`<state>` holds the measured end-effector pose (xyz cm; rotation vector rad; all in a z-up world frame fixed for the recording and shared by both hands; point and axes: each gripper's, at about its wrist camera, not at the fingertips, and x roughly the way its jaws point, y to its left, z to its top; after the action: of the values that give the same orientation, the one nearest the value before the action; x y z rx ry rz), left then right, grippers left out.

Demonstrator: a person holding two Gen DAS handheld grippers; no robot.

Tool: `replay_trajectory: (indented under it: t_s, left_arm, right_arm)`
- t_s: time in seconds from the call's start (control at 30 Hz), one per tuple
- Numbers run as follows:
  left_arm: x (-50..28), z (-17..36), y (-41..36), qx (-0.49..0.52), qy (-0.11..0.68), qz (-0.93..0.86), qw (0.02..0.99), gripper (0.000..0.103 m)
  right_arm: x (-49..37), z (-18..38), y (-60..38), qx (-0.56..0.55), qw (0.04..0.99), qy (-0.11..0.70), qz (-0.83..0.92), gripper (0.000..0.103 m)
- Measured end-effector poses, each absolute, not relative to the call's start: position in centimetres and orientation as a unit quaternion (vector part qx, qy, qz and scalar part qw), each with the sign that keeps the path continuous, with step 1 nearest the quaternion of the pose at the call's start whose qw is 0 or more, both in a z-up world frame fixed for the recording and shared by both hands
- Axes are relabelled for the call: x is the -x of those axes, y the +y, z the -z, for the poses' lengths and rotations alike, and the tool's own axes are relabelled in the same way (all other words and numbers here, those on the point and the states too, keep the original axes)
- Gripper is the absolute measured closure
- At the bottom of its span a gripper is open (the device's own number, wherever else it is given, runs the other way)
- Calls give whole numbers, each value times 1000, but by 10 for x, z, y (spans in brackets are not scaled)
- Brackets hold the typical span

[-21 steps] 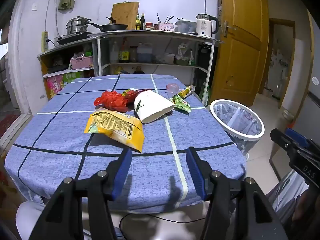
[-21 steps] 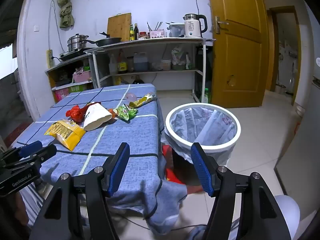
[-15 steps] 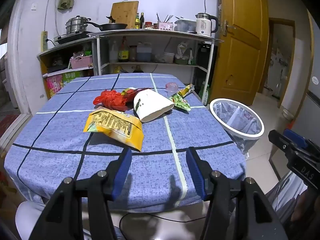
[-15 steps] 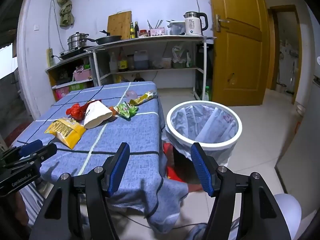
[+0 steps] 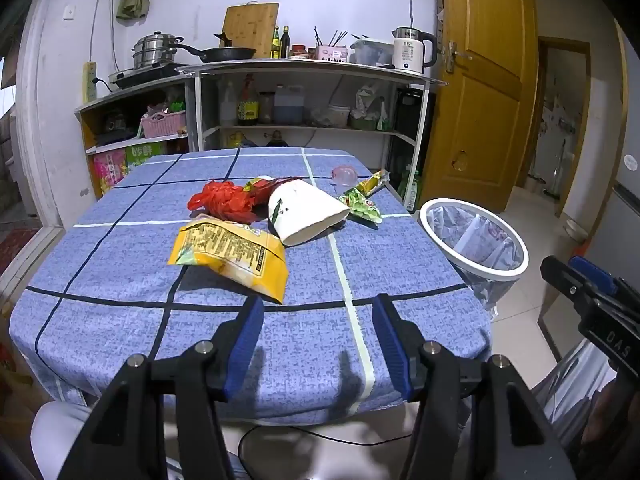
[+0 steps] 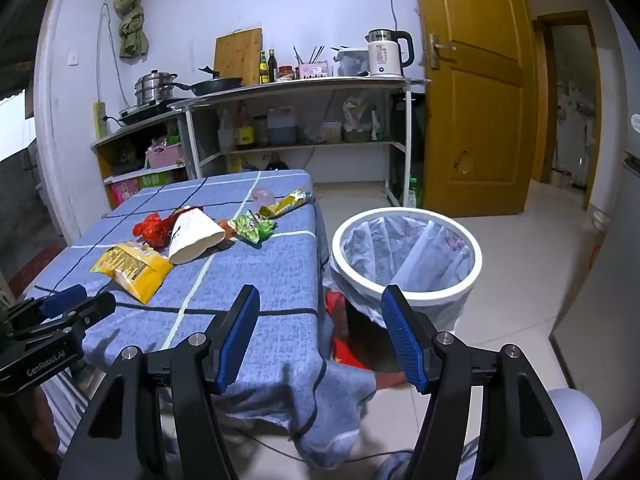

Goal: Collect trash

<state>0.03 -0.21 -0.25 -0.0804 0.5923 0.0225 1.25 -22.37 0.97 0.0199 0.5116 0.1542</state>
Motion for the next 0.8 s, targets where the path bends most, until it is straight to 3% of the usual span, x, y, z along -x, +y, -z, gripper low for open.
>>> replay_trajectory:
  t_s: [0.8]
  left_arm:
    - [1, 0, 0, 42, 292, -10, 955, 44]
  right_arm:
    - [-13, -6, -224, -8, 963, 257, -75, 39]
